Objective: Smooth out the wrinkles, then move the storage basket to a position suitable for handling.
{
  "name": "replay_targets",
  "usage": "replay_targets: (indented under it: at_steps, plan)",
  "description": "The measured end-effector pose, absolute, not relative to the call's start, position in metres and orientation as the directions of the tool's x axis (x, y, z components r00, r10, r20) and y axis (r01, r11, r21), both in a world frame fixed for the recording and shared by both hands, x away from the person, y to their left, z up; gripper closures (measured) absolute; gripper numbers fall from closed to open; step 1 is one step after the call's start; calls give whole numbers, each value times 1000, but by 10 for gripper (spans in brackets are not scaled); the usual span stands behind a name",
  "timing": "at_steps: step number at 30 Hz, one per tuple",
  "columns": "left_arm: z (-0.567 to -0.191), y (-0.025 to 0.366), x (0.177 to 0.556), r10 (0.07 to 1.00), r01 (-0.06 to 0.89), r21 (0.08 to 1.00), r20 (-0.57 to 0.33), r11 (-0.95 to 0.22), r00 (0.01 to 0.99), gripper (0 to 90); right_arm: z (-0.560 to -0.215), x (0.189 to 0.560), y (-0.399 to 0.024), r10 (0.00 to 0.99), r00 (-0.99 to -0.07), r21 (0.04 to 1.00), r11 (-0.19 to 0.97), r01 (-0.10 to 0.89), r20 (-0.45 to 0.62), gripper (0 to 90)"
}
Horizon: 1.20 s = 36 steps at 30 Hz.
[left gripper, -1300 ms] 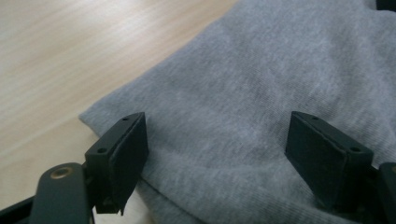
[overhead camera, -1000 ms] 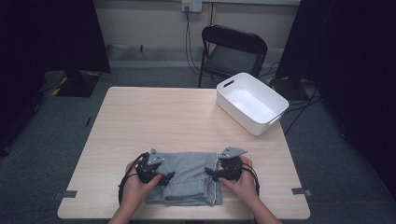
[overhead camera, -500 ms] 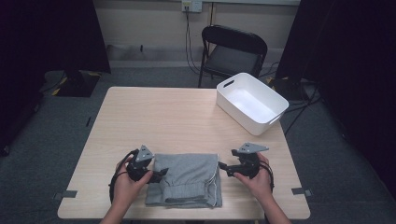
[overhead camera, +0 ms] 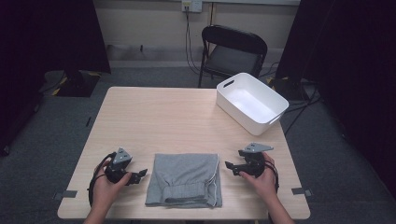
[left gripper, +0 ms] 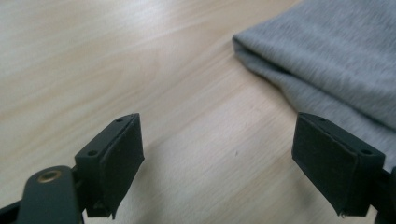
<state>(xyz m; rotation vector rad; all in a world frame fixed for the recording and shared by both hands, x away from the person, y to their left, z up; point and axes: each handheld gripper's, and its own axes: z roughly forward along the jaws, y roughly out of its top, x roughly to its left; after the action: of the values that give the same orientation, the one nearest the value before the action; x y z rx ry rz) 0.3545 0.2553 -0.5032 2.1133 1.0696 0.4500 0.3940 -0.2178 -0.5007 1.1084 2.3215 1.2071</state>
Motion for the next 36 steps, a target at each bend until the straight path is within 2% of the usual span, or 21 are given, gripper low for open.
replay_targets:
  at_steps: [23,36]
  plan:
    - [-509,267,351,805,550,732,-5,-402,594,126,-492,403,-222,754,-650,795,336,505,94,200]
    - [-509,267,351,805,550,732,-5,-402,594,126,-510,409,-216,749,-657,756,383,530,81,199]
